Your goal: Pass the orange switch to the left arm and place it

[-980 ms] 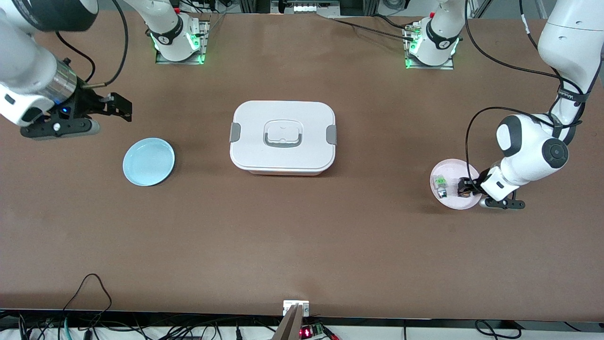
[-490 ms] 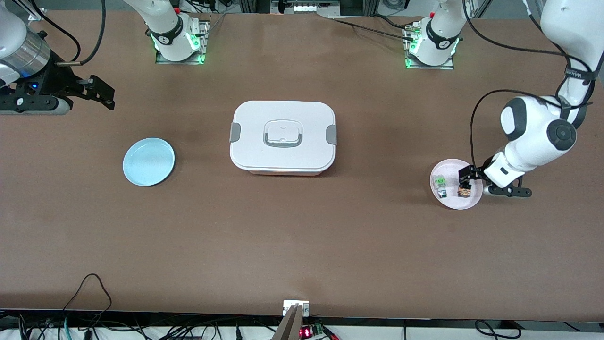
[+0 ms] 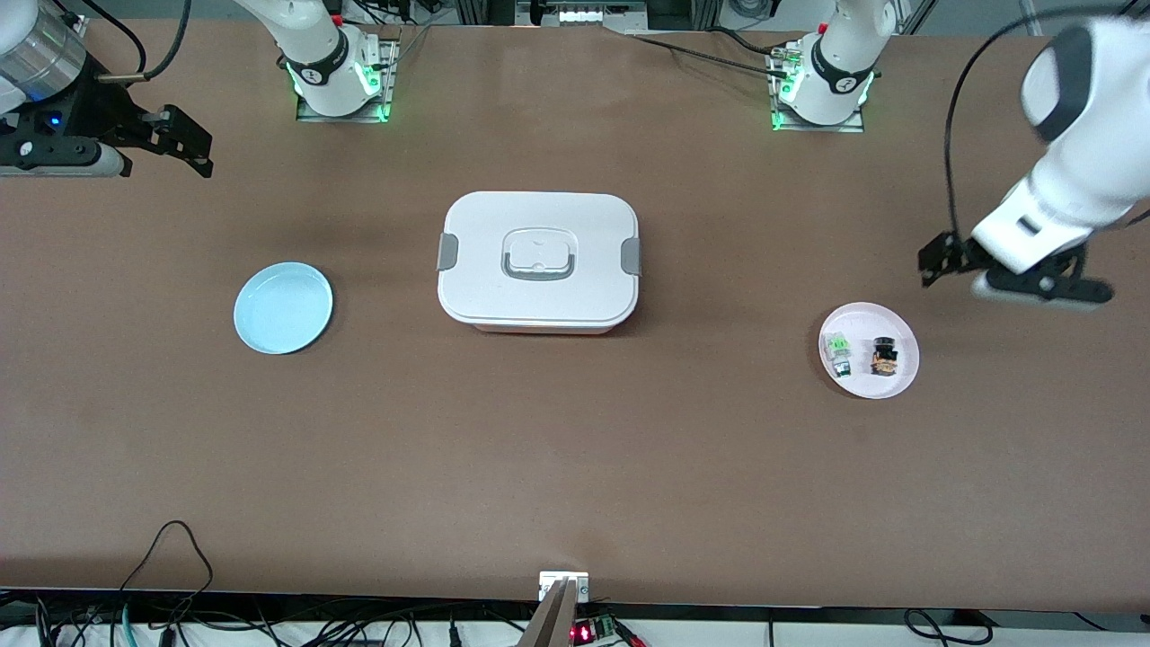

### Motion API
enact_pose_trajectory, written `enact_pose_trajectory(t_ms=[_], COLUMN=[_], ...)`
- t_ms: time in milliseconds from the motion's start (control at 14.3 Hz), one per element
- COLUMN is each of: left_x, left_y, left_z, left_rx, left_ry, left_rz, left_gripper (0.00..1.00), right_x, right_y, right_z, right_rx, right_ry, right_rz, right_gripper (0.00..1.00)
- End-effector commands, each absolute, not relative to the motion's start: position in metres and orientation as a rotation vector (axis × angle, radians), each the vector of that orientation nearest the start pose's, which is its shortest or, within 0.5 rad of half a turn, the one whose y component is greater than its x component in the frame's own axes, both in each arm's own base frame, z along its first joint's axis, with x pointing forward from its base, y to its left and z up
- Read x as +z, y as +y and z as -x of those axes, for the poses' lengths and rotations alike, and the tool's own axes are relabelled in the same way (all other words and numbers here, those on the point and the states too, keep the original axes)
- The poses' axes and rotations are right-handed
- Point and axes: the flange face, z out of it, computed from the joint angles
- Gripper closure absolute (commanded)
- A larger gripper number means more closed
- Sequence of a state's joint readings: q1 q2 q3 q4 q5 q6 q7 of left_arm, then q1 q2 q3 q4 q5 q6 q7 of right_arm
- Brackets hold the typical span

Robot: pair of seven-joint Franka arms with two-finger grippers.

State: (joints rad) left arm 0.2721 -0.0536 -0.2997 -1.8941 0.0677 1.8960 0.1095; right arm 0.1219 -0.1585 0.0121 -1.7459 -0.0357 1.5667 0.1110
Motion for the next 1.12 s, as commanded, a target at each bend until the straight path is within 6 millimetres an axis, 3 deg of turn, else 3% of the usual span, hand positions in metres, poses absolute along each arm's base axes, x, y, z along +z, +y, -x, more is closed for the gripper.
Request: enact_pose_trajectory(t_ms=[0,140,420,700,1050], left_x=[0.592,0.621,0.621,0.624,0.623], left_y=[-0.016,-0.019,-0.015,-0.029,-0.022], left_z=[-0.554,-0.547,-0.55,-0.547,-0.546], left_rx=[-0.052,-0.009,0.008,0.01,0.041], left_ry=[0.3,0.301,0.288,0.233,0.108], left_rz=[3.024,3.026,3.05,3.053,3.092], left_gripper=[0.0,0.0,0.0,0.0,0.0], right_x=[0.634,0.639,0.654,0.67,0.669], right_y=[0.071,0.067,0.069,0.065,0.053], right_z=[-0.492,-0.488,-0.494,-0.49,-0.496], right_rx=[-0.021,-0.025,-0.074,-0.052,-0.029], right_ry=[-0.034,-0.031,-0.04,-0.03,0.015], right_rz=[3.17,3.168,3.166,3.168,3.142], right_gripper=[0.0,0.0,0.0,0.0,0.0])
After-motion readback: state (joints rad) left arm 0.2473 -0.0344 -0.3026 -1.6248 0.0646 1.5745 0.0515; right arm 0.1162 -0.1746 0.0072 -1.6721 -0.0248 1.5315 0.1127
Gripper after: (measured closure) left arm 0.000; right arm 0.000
